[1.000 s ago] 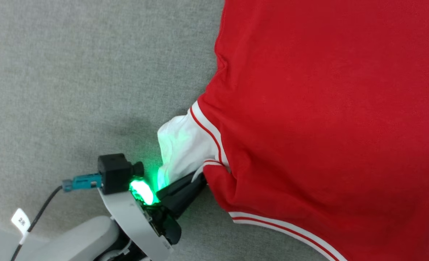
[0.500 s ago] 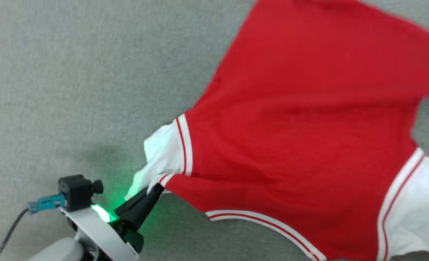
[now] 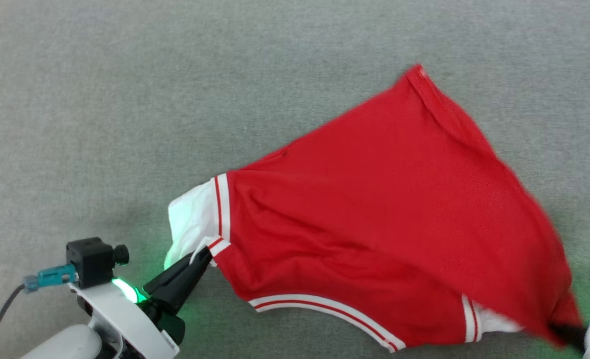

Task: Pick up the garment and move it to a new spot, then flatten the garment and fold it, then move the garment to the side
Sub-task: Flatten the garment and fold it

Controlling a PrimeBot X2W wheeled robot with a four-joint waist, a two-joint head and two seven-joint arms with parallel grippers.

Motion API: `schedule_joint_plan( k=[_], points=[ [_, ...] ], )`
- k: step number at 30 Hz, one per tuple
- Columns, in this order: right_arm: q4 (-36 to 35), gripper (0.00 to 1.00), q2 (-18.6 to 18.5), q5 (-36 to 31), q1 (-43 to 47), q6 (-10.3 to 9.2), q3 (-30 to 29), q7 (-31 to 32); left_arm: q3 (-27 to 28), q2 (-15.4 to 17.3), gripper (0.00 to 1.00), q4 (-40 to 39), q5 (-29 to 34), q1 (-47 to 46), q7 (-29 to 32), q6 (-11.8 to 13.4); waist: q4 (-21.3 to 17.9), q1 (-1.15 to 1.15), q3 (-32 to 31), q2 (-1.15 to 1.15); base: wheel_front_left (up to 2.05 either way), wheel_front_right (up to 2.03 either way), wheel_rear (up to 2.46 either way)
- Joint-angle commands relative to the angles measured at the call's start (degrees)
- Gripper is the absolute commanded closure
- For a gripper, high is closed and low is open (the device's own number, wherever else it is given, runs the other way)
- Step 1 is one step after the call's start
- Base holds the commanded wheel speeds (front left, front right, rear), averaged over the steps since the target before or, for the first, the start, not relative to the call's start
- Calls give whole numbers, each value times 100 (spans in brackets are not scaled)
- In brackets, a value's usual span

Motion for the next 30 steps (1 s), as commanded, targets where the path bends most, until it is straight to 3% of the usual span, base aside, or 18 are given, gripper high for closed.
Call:
schedule_joint_plan(
  k=[1,8,9,10,11,19,23,27,30],
  points=[
    [-83,100,56,-25,226,-4,138,31,-11,12,100,7,12,-45,11,14,-88,0,-63,0,0,0,0],
    [-161,100,287,-142,587,-4,471,-283,-65,-8,100,120,55,-176,80,14,-115,0,-80,0,0,0,0],
    [-171,87,298,-173,564,-4,447,-357,-70,-19,100,130,50,-198,76,14,-119,0,-85,0,0,0,0],
    [-217,52,280,-198,525,-4,427,-442,-76,-28,100,137,40,-216,77,14,-121,0,-91,0,0,0,0],
    [-266,0,285,-178,472,-4,386,-520,-81,-27,100,149,35,-223,78,14,-124,0,-98,0,0,0,0],
    [-1042,0,417,319,85,-4,-407,-416,-178,-109,100,144,76,-248,70,14,-13,0,-86,0,0,0,0],
    [-1383,0,223,400,-625,-3,-638,-159,-266,-214,100,125,121,-360,87,14,131,0,-17,0,0,0,0],
    [-738,0,75,-222,-2138,-3,-107,-635,-352,-346,100,125,161,-564,80,14,351,0,147,0,0,0,0],
    [-210,0,60,-464,-2728,-3,286,-885,-402,-422,100,138,173,-677,80,14,455,0,221,0,0,0,0]
  ],
)
